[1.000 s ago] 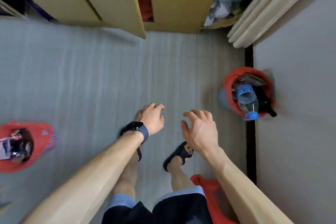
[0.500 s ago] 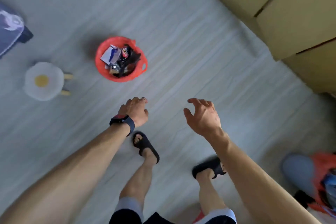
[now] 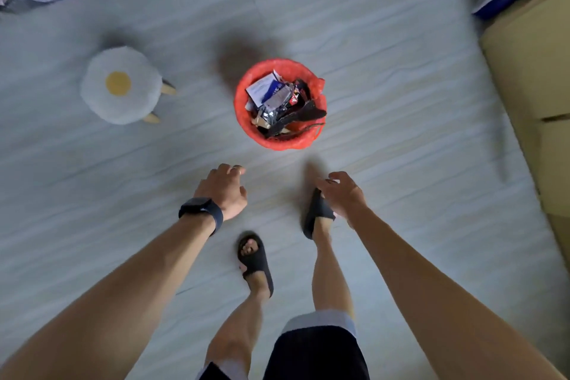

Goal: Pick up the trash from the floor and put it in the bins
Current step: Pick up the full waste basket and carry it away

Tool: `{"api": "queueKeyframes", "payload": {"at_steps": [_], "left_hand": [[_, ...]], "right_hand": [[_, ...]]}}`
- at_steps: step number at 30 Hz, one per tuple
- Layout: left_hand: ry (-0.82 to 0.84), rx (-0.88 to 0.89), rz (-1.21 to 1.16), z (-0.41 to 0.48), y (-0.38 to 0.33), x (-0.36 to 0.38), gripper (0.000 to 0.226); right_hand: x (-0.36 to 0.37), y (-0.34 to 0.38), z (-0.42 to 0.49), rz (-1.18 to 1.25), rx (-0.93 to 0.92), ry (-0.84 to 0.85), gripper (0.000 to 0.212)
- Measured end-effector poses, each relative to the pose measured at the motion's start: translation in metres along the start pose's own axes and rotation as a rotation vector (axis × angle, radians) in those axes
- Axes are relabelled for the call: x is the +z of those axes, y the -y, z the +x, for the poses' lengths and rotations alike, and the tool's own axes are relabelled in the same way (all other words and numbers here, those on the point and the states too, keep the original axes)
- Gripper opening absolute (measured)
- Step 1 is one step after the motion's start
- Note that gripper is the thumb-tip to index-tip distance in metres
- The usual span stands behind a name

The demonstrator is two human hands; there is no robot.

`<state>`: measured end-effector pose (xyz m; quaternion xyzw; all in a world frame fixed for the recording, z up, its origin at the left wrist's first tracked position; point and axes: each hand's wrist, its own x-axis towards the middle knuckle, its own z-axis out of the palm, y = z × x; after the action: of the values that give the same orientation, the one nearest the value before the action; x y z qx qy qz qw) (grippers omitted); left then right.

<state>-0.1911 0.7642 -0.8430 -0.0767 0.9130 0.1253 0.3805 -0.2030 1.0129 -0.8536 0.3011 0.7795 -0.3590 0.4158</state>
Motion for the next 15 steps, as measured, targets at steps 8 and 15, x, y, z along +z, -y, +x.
{"api": "queueKeyframes", "payload": {"at_steps": [8, 15], "left_hand": [[-0.004, -0.083, -0.081, 0.103, -0.003, 0.048, 0.075], [-0.075, -0.151, -0.097, 0.202, -0.023, 0.097, 0.097]], "right_hand": [[0.032, 0.024, 0.152, 0.146, 0.126, 0.149, 0.047], [0.043, 0.048, 0.245, 0.362, 0.213, 0.236, 0.049]]}}
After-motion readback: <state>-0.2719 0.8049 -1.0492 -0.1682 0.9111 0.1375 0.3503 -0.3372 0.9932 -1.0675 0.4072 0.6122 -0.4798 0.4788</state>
